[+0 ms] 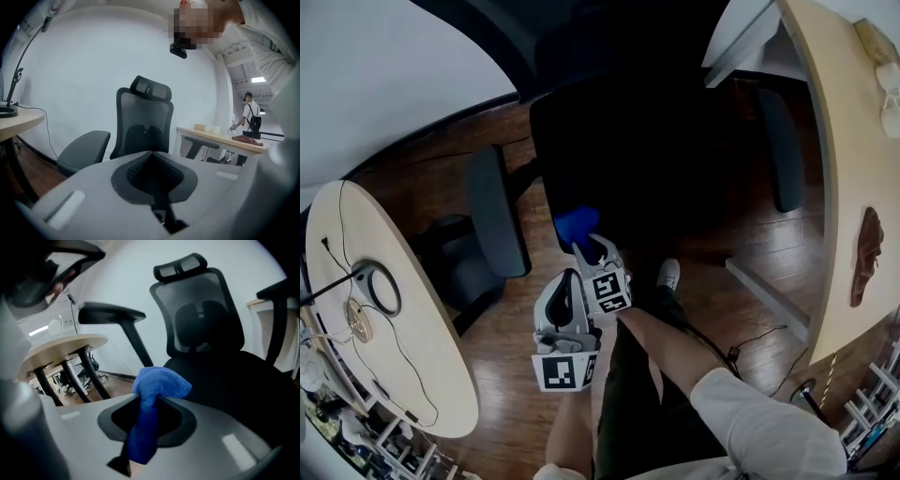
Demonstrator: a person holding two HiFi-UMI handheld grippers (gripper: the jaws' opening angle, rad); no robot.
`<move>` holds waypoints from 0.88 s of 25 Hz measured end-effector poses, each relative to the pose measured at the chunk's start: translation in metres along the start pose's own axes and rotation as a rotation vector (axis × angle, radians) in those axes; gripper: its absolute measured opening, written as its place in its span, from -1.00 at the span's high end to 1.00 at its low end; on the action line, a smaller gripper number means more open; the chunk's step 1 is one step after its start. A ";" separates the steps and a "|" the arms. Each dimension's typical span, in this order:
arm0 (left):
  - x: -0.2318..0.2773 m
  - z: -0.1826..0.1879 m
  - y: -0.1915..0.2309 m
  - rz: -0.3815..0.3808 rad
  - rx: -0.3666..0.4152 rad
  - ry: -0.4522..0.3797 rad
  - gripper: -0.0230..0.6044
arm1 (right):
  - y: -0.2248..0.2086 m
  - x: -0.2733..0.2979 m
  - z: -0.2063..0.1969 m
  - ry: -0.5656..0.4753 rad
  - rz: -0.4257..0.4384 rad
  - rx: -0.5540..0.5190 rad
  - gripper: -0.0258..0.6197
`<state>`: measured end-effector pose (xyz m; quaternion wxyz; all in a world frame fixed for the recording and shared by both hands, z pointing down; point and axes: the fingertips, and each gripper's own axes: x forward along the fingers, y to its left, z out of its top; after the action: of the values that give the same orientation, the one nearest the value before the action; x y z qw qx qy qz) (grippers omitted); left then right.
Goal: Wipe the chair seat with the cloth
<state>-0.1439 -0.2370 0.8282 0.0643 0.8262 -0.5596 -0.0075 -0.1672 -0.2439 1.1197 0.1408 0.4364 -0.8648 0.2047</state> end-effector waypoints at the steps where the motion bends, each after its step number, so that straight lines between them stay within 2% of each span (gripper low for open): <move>1: -0.004 -0.003 0.004 -0.002 0.004 -0.002 0.92 | 0.011 0.008 -0.010 0.034 0.001 0.011 0.63; 4: -0.013 -0.009 0.018 0.003 0.005 0.000 0.92 | 0.008 0.020 -0.026 0.123 -0.024 0.033 0.62; 7: -0.015 -0.011 0.023 0.008 -0.008 -0.001 0.92 | -0.027 0.006 -0.024 0.123 -0.067 -0.010 0.63; 10: -0.009 -0.008 0.016 -0.019 -0.024 -0.006 0.92 | -0.097 -0.032 -0.034 0.132 -0.182 -0.009 0.63; 14: 0.005 -0.001 -0.006 -0.066 -0.026 -0.024 0.92 | -0.217 -0.110 -0.058 0.164 -0.351 0.014 0.62; 17: 0.012 0.003 -0.020 -0.097 -0.026 -0.035 0.92 | -0.291 -0.166 -0.072 0.187 -0.448 0.005 0.62; 20: 0.017 0.001 -0.029 -0.113 -0.029 -0.035 0.92 | -0.331 -0.200 -0.071 0.211 -0.504 -0.004 0.62; 22: 0.019 -0.002 -0.035 -0.123 -0.024 -0.027 0.92 | -0.339 -0.208 -0.066 0.203 -0.528 0.028 0.63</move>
<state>-0.1043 -0.2415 0.8270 0.0661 0.8580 -0.5085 -0.0293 0.2330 -0.2492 1.1684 0.2691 0.6256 -0.6997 0.2157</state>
